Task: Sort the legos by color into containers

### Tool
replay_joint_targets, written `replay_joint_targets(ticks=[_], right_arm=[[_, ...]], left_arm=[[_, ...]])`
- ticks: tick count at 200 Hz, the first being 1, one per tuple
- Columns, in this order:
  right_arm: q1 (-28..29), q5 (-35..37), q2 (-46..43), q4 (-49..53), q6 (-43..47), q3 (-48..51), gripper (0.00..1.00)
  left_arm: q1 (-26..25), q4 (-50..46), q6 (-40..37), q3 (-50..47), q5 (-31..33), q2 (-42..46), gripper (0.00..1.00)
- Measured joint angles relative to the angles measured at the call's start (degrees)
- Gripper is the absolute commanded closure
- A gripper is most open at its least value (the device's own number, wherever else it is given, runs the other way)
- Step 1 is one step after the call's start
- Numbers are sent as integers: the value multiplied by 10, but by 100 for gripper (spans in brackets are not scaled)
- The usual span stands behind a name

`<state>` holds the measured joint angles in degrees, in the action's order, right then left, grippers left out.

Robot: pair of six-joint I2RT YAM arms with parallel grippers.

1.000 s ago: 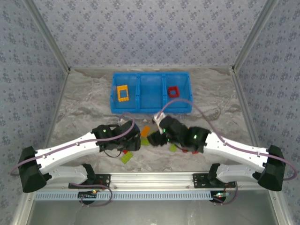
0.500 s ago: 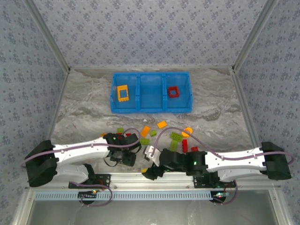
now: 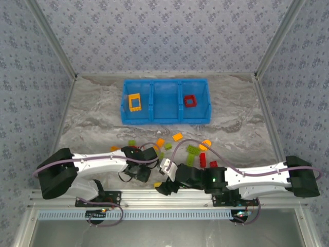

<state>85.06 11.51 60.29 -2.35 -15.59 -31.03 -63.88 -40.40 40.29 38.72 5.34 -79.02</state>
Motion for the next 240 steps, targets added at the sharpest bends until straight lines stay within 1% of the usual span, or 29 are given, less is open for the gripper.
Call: replay_joint_targets(ticks=[38, 48, 70, 92, 99, 111, 132, 143, 156, 171, 202, 220, 240], right_arm=[[-7, 18, -22, 9, 0, 5, 25], [-11, 24, -28, 10, 0, 5, 25], [-19, 40, -54, 23, 0, 5, 25], [-28, 71, -95, 40, 1, 4, 25], [-31, 84, -109, 44, 3, 2, 25], [-40, 112, -126, 51, 7, -6, 25], [-71, 159, -138, 55, 19, -30, 24], [-96, 182, -137, 61, 22, -45, 24], [-129, 204, -129, 69, 22, -64, 24], [-168, 220, -113, 72, 21, -82, 20], [-241, 234, -56, 75, 14, -107, 19], [-266, 237, -21, 78, 7, -120, 19], [-276, 237, 8, 82, 0, -136, 19]], left_arm=[[-4, 17, -2, -3, -10, -3, 65], [-9, 16, -1, -2, -8, -2, 69], [-23, -4, 2, 10, 7, 5, 70], [-27, -43, 2, 71, 15, 34, 69], [-23, -46, 2, 97, 15, 47, 69], [2, -44, 2, 142, 2, 65, 70], [80, -27, -9, 209, -21, 63, 71], [120, -24, -20, 246, -31, 38, 71], [152, -17, -35, 294, -37, -7, 71], [177, -8, -50, 355, -50, -72, 71], [218, 6, -70, 489, -62, -226, 71], [240, -1, -73, 575, -61, -316, 71], [259, -10, -73, 659, -59, -398, 71]])
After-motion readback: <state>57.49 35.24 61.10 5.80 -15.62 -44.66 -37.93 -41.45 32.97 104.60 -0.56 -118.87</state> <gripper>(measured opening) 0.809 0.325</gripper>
